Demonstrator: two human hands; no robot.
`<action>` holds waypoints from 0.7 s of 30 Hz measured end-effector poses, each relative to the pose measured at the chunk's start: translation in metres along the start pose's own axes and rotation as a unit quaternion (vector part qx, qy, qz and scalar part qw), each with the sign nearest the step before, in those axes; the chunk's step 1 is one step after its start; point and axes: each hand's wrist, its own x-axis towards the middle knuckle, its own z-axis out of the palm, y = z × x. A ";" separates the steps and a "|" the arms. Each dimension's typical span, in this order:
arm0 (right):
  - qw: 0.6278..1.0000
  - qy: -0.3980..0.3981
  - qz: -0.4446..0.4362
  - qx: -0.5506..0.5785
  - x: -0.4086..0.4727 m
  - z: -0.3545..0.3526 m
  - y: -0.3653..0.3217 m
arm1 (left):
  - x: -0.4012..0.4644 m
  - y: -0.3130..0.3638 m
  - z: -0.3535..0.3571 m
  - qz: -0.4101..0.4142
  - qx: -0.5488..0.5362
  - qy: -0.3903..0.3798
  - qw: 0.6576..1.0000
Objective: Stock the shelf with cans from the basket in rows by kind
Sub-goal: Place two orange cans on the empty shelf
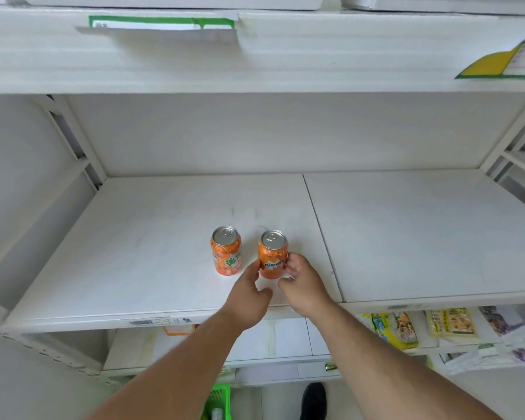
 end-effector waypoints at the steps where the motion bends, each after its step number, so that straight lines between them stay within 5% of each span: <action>1: 1.000 0.003 0.003 0.007 0.000 -0.001 0.000 | 0.005 0.000 -0.002 0.002 -0.002 -0.008 1.000; 7: 1.000 0.008 0.019 -0.010 0.004 -0.012 0.003 | 0.043 0.008 -0.013 0.024 0.013 -0.028 0.999; 14: 0.999 0.005 0.030 -0.015 0.012 -0.026 -0.007 | 0.018 0.003 0.015 0.021 -0.070 0.067 0.995; 21: 0.999 -0.014 -0.026 0.040 0.016 -0.019 -0.005 | 0.017 0.008 0.016 0.034 -0.059 0.036 0.997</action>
